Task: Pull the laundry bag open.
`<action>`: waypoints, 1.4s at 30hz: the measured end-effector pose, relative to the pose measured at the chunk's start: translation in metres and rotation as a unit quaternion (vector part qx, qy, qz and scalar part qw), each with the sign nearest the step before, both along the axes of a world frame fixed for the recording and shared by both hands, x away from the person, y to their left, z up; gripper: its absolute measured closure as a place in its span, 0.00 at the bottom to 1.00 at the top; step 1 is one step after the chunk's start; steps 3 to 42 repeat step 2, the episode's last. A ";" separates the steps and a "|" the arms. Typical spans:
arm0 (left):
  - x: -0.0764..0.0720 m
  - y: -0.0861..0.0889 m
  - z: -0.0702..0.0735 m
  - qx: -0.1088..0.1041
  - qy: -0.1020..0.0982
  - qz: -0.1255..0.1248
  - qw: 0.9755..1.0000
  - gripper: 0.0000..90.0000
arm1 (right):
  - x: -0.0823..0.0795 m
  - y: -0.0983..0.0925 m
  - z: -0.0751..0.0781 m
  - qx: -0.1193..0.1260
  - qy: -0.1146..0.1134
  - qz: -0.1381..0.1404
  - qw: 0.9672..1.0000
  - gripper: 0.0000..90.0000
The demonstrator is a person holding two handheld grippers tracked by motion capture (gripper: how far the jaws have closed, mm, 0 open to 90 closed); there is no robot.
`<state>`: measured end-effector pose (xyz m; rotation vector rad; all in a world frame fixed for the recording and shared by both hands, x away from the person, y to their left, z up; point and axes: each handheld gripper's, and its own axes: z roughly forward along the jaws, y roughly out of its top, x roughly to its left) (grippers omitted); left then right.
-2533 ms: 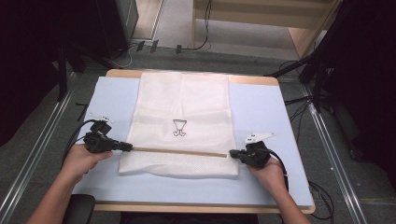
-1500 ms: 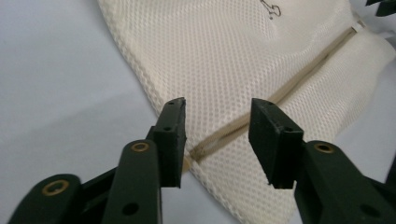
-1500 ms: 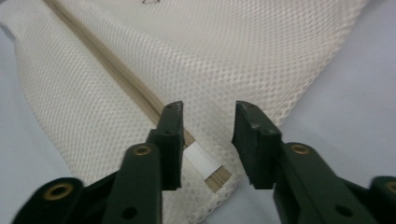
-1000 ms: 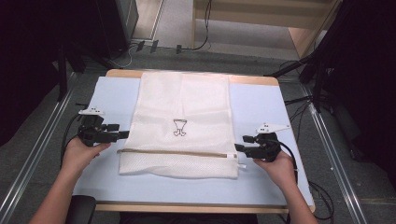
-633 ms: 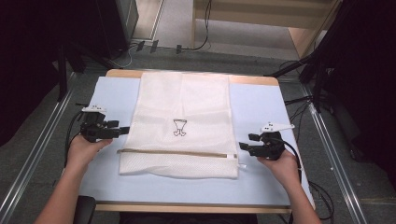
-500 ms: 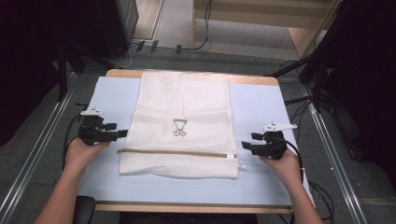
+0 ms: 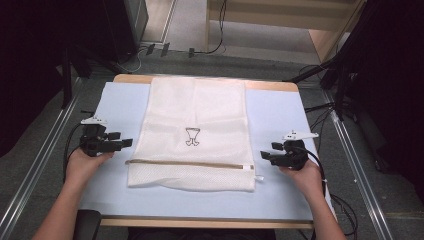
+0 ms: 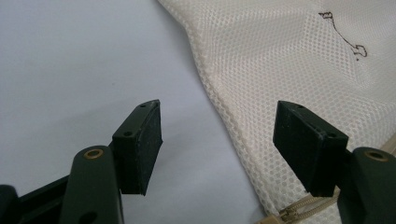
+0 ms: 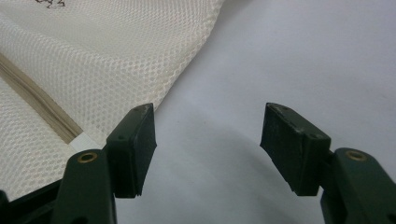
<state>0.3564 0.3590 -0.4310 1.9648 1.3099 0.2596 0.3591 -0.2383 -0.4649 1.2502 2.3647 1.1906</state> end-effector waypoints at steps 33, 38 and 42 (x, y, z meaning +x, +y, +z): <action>0.000 0.001 -0.001 0.002 0.003 0.002 1.000 0.37 | 0.000 0.000 0.000 0.001 0.000 0.000 1.000 0.40; 0.000 0.001 -0.001 0.002 0.003 0.002 1.000 0.37 | 0.000 0.000 0.000 0.001 0.000 0.000 1.000 0.40; 0.000 0.001 -0.001 0.002 0.003 0.002 1.000 0.37 | 0.000 0.000 0.000 0.001 0.000 0.000 1.000 0.40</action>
